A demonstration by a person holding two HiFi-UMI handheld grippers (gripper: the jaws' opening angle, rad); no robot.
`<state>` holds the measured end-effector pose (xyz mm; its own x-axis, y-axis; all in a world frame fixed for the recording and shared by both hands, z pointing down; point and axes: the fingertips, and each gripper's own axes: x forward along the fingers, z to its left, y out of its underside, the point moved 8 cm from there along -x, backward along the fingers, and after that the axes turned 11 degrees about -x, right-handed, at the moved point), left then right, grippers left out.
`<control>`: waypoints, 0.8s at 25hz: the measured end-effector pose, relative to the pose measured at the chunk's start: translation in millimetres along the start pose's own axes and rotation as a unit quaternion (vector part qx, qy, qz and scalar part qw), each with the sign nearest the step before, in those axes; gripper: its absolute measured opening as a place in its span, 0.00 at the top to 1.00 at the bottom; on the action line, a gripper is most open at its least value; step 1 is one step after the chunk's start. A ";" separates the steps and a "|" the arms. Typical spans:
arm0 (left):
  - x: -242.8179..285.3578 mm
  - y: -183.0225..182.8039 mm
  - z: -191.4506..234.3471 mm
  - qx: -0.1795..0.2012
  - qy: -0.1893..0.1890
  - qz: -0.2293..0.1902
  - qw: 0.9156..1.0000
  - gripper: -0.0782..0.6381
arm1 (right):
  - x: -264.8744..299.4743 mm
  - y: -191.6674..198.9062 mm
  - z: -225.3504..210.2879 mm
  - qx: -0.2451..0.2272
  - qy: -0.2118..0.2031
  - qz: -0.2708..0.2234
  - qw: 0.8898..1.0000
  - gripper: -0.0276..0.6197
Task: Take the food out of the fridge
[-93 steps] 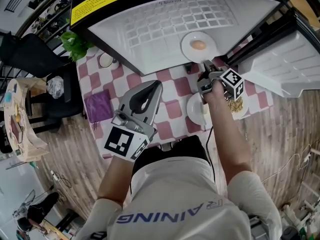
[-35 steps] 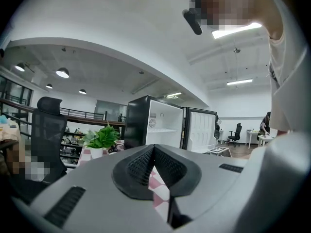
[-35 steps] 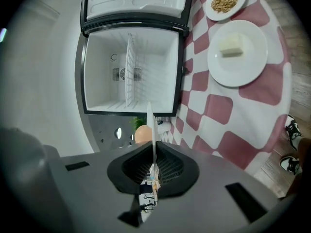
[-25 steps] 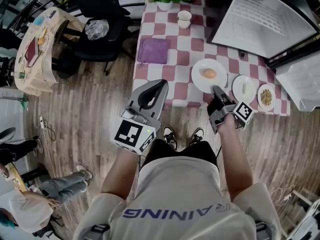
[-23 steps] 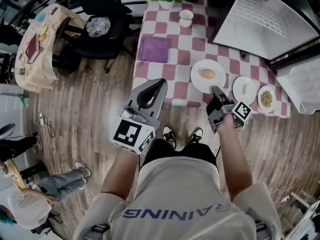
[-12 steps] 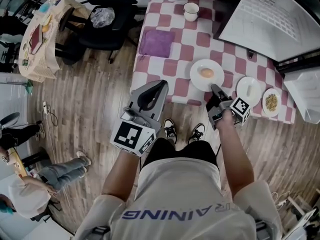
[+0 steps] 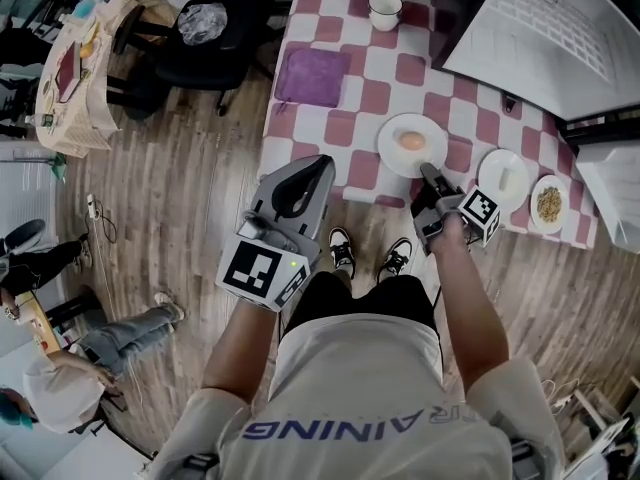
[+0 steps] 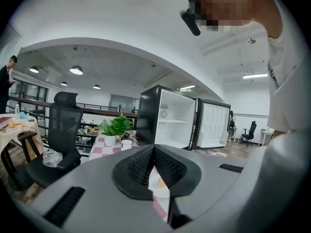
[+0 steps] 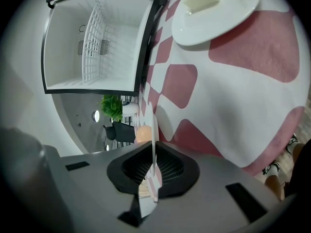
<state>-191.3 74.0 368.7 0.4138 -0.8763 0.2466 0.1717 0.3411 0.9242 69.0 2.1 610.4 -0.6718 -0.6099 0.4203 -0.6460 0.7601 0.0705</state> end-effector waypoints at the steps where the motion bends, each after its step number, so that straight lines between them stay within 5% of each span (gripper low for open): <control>1: 0.3 0.1 0.3 0.000 0.001 0.000 1.000 0.88 | 0.5 0.2 -0.7 -0.001 0.003 0.000 1.000 0.91; 9: 0.6 1.7 2.0 0.000 0.008 0.003 1.000 0.88 | 3.8 0.1 -2.5 -0.031 0.021 0.005 0.999 0.91; 14: -1.1 1.2 5.0 0.000 0.009 0.004 1.000 0.88 | 6.3 0.7 3.0 -0.047 -0.009 0.017 0.999 0.66; 17: -2.0 1.3 6.0 0.000 0.010 0.004 1.000 0.88 | 7.7 2.4 8.3 -0.106 -0.003 0.040 0.994 0.59; 20: -3.3 1.3 7.3 -0.001 0.011 0.002 1.000 0.88 | 9.5 5.4 14.1 -0.197 0.016 0.079 0.977 0.56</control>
<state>-198.9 74.9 371.3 0.4340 -0.8672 0.2444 0.1707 0.3455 0.9228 53.9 -2.8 602.0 -0.7363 -0.4762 0.4807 -0.3422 0.8750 0.3425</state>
